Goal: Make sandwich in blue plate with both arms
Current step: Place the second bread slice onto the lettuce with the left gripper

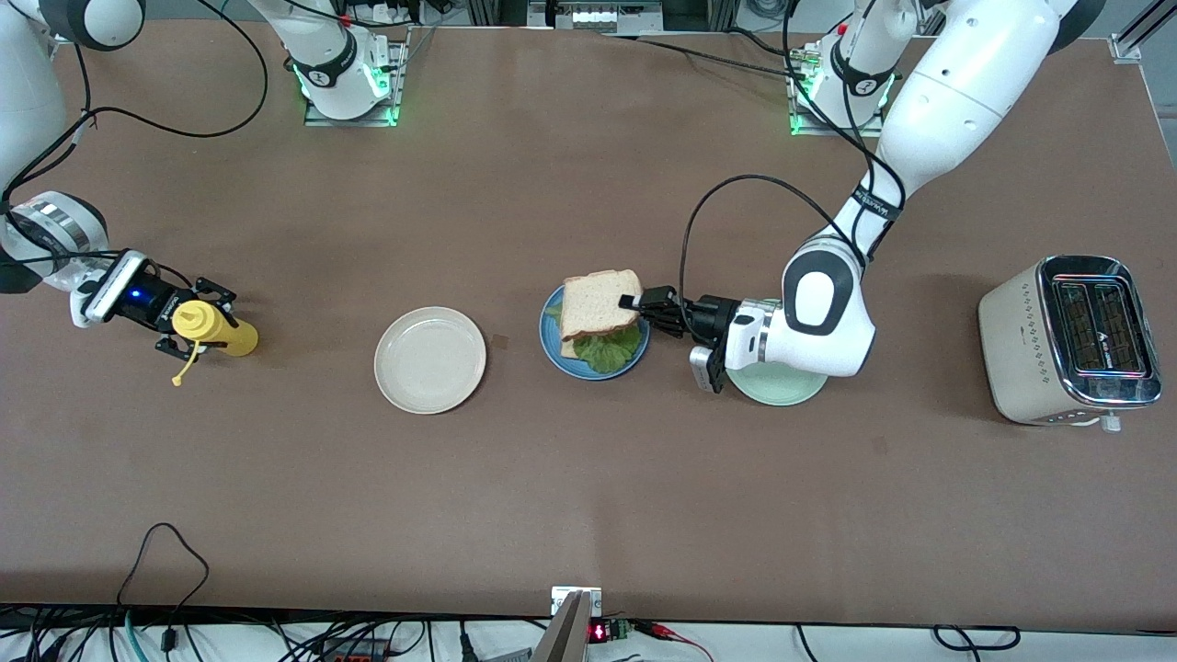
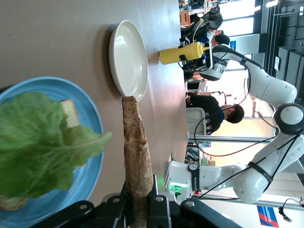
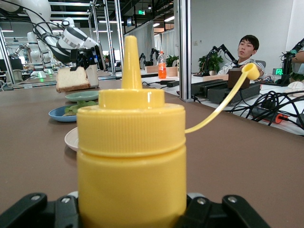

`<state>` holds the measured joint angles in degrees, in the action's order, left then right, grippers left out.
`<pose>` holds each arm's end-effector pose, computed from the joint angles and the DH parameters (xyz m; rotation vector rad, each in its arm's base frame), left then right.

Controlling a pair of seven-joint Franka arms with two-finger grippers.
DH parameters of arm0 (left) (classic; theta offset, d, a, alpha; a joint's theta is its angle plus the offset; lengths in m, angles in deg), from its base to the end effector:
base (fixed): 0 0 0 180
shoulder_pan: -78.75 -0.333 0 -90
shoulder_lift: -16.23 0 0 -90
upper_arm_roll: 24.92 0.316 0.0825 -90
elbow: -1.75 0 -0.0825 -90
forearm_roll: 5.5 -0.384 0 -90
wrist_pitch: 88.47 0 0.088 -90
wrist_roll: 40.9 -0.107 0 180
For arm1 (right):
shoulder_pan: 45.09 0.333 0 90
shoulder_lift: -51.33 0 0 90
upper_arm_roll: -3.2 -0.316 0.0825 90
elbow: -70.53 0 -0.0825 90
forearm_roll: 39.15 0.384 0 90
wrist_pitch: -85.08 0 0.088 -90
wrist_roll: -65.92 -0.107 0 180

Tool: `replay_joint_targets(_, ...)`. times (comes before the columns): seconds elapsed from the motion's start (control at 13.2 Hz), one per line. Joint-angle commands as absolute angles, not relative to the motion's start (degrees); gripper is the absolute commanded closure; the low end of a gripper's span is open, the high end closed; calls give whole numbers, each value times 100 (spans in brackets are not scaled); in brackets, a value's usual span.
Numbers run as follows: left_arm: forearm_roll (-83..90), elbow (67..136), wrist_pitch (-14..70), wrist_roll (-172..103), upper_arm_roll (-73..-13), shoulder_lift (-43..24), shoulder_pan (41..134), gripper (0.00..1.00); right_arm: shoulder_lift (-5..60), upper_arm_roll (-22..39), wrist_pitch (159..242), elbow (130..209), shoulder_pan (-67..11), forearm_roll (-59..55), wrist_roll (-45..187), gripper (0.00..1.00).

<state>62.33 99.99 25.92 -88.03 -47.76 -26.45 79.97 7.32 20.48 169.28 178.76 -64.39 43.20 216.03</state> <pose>0.5849 -0.2953 0.1987 1.8438 -0.3401 -0.1697 0.5113 -0.2337 0.1199 -1.6644 -1.0537 -1.3384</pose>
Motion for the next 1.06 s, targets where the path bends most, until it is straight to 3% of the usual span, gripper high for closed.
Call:
replay_joint_targets(0.0,6402,10089,2587,-9196,-4795,-2832,7937,97,694,2025,16831,17803,-6592,4347,21560,1)
replay_joint_targets(0.23,6577,10010,2605,-9476,-4795,-3122,8007,95,694,2043,16849,17785,-6679,4338,21560,0)
replay_joint_targets(0.38,6587,9810,2605,-9495,-4786,-3428,8025,44,650,2043,16849,17776,-6776,4329,21569,0)
replay_joint_targets(0.46,6526,9669,2605,-9565,-4768,-3456,8025,0,650,2043,16849,17759,-6794,4329,21586,0)
replay_joint_targets(0.99,4910,9685,2570,-8645,-4672,-2606,7796,0,668,2052,16822,17372,-7637,2924,21551,0)
